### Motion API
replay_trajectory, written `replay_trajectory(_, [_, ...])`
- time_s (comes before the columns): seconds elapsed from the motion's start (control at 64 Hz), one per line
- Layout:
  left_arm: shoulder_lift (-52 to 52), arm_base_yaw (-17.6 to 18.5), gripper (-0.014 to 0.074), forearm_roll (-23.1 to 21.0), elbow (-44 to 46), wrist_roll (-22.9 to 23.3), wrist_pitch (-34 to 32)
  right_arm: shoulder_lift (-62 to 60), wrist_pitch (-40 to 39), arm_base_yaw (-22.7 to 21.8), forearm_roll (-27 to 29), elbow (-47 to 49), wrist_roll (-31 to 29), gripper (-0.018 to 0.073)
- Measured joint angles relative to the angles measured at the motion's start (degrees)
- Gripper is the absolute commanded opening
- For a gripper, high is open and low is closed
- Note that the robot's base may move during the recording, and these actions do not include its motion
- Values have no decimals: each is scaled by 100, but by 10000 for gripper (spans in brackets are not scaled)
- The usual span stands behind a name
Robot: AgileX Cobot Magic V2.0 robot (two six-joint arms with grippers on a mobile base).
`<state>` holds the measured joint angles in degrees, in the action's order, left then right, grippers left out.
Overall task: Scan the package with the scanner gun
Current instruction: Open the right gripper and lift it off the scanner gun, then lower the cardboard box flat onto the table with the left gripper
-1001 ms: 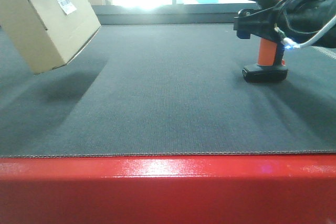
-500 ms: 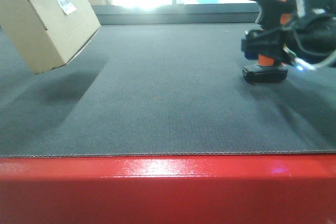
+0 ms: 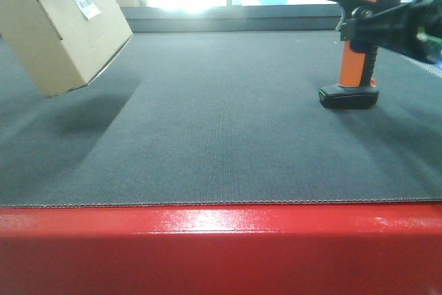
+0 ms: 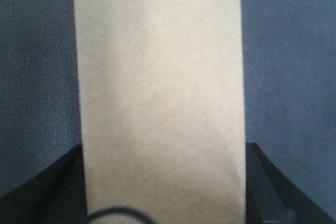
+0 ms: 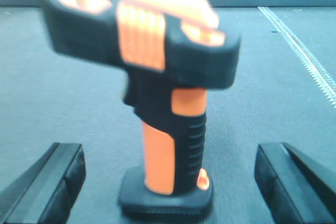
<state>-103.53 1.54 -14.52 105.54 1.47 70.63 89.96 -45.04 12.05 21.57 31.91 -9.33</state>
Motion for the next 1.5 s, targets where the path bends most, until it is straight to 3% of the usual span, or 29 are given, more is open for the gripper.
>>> replay_trajectory(0.078, [0, 0, 214, 0, 0, 0, 0, -321, 222, 0, 0, -114, -11, 537])
replay_trajectory(0.188, [0, 0, 214, 0, 0, 0, 0, -804, 543, 0, 0, -240, -80, 432])
replay_trajectory(0.469, [0, 0, 214, 0, 0, 0, 0, -1820, 1492, 0, 0, -328, -264, -68])
replay_trajectory(0.547, [0, 0, 214, 15, 0, 0, 0, -2086, 1680, 0, 0, -328, -275, -169])
replay_trajectory(0.672, [0, 11, 214, 219, 0, 0, 0, -2592, 1920, 0, 0, -328, -374, -168])
replay_trajectory(0.813, [0, 239, 214, 1149, 0, 0, 0, -3237, 2205, -11, 0, -328, -785, -168])
replay_trajectory(0.907, [0, 355, 214, 1529, 0, 24, 0, -3610, 2447, -34, 35, -328, -851, -168])
replay_trajectory(1.376, [-398, 391, 219, 1762, 0, 133, 0, -4428, 2878, -45, 48, -688, -894, -168])
replay_trajectory(1.501, [-421, 391, 330, 1896, 0, 144, 0, -4462, 2909, -45, 48, -710, -894, -168])
